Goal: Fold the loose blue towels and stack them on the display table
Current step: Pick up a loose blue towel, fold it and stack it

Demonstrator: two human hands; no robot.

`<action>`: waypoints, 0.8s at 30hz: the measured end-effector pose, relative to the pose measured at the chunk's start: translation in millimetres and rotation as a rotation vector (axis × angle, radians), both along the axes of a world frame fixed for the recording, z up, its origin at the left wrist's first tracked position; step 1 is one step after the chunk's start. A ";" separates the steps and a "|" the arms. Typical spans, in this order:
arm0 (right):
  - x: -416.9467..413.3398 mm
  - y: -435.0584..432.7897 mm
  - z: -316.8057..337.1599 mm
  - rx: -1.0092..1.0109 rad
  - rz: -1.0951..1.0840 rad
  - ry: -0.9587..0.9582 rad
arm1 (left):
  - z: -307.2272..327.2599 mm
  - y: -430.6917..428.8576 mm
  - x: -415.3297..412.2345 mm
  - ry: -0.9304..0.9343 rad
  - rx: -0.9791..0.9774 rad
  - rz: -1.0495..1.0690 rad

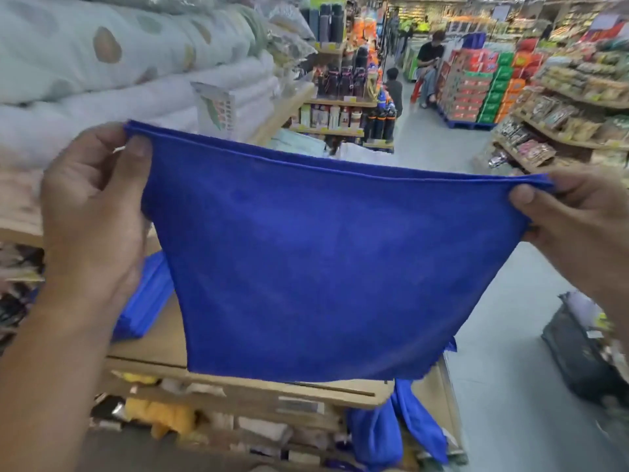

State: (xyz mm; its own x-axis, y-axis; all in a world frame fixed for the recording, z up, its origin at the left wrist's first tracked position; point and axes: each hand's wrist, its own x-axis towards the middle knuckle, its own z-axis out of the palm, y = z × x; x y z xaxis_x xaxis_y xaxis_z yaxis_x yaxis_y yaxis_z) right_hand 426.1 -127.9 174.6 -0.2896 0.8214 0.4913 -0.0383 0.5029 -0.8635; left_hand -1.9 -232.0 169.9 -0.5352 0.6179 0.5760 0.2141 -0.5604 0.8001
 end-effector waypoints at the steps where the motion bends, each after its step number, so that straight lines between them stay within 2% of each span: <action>1: -4.1 -4.4 -6.3 -0.010 0.009 -0.005 | -10.4 -5.6 -6.5 0.000 -0.030 0.020; 4: -16.5 -13.7 -35.3 -0.088 0.037 -0.036 | -50.1 -20.6 -21.9 0.020 -0.153 0.057; 7: -27.4 -14.7 -78.0 -0.231 0.071 -0.093 | -94.2 -37.7 -26.4 0.018 -0.196 0.087; 14: -49.6 12.8 -167.2 -0.450 -0.035 -0.317 | -174.5 -39.0 -28.4 -0.045 -0.480 -0.037; 17: -63.4 35.4 -175.8 -0.455 -0.062 -0.351 | -189.0 -16.7 -41.1 -0.094 -0.584 -0.030; 24: -101.4 96.0 -155.7 -0.416 -0.124 -0.344 | -181.6 68.7 -76.7 -0.141 -0.629 0.029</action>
State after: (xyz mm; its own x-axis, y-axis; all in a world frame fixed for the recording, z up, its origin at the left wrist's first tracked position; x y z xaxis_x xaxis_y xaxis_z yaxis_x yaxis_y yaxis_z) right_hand 324.6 -31.9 18.9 -0.2650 0.9642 0.0125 0.3187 0.0998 -0.9426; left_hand -78.6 -163.2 -11.7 -0.6006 0.7989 0.0311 0.0909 0.0297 0.9954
